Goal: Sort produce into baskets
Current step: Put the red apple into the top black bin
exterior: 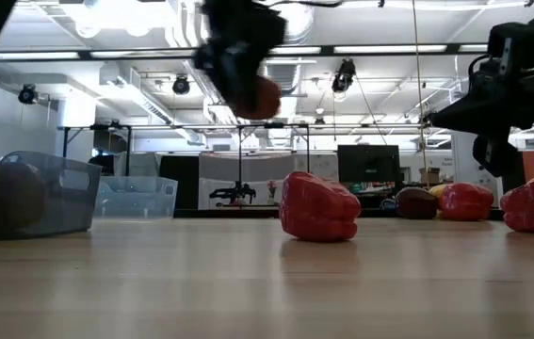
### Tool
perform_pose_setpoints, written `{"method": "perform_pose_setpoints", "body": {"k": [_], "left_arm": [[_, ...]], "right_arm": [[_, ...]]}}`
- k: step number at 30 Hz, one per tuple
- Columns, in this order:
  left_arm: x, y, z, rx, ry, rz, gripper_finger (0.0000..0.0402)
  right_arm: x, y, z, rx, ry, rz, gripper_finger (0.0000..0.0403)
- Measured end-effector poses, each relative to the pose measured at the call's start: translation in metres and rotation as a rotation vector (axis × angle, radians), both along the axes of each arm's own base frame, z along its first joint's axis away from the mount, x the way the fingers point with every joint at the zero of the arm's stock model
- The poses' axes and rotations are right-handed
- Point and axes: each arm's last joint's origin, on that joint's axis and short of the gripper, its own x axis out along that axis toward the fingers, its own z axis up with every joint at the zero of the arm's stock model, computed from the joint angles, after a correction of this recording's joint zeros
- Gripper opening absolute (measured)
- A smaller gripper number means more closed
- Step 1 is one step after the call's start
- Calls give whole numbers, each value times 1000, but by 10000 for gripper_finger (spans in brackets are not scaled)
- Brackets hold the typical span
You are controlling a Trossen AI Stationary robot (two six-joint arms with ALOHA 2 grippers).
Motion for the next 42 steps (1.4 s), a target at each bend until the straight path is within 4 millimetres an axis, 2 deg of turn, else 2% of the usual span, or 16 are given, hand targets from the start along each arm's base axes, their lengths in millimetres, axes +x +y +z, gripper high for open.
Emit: {"method": "perform_pose_setpoints", "body": {"k": [5, 8, 11, 15, 18, 21, 24, 28, 32, 37, 42], "left_arm": [[-76, -9, -1, -134, 169, 37, 230], [-120, -14, -8, -221, 200, 100, 230], [-160, -16, -15, -287, 209, 186, 230], [-203, -16, -32, -367, 269, 281, 231], [-224, -15, -46, -392, 316, 333, 233], [-237, -14, -60, -375, 353, 403, 234], [-245, -13, -72, -343, 378, 473, 235], [-238, -13, -76, -328, 363, 493, 241], [-232, -12, -79, -277, 401, 473, 267], [-230, -11, -75, -228, 491, 395, 309], [-235, -12, -69, -232, 524, 318, 327]], "right_arm": [[2, -1, -4, 10, 37, -40, 22], [3, -2, -7, -16, 75, -71, 22], [5, -5, -10, 46, 87, -178, 22], [8, -8, -10, 63, 67, -297, 22], [12, -9, -4, 35, 9, -327, 22], [17, -9, 4, -17, -7, -322, 22], [25, -9, 23, -92, -15, -307, 26], [39, -9, 45, -194, 3, -286, 49], [56, -9, 63, -252, 72, -268, 92], [75, -9, 80, -232, 341, -277, 147], [92, -12, 102, -214, 625, -274, 202]]}}
